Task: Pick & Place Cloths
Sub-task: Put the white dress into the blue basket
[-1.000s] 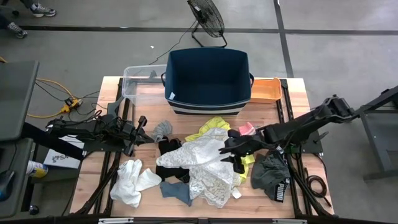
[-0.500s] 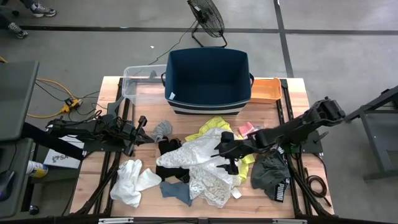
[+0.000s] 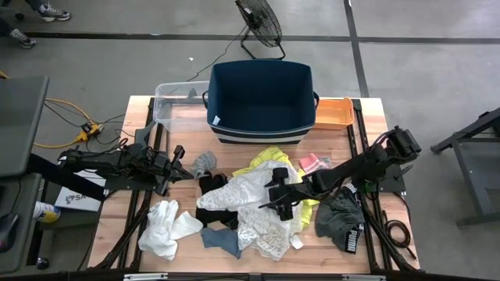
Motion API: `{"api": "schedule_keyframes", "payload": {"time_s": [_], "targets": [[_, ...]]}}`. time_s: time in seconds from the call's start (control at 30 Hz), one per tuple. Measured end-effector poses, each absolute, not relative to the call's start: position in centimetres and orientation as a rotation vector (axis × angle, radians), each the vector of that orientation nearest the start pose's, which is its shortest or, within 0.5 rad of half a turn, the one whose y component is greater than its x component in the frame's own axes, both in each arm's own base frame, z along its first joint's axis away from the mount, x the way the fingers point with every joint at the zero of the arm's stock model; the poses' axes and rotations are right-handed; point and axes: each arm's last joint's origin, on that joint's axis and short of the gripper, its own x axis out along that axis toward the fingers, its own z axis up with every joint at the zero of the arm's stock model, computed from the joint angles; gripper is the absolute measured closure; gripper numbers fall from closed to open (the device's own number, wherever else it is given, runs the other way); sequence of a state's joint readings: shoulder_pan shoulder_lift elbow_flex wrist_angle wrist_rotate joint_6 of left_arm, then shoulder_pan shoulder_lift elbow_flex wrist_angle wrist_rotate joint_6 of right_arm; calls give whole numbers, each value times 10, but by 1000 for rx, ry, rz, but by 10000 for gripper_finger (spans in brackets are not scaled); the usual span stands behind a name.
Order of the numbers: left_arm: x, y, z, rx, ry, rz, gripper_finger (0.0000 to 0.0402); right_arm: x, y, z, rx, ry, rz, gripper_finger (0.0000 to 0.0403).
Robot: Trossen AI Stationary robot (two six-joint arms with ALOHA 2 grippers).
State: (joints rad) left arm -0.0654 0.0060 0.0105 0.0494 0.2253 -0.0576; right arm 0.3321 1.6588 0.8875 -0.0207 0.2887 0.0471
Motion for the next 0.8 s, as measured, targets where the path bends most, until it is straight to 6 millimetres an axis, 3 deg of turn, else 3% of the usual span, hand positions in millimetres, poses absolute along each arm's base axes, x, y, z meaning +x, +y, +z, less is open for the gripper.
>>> {"api": "schedule_keyframes", "payload": {"time_s": [0.47,0.63,0.8], "targets": [[96,-13,171,-53,-45,-292,400,310,82,165,-208,855,-52,214],[96,-13,171,-53,-45,-292,400,312,76,165,-100,852,-99,267],[96,-13,171,-53,-45,-292,400,313,71,164,36,863,-89,359]]}}
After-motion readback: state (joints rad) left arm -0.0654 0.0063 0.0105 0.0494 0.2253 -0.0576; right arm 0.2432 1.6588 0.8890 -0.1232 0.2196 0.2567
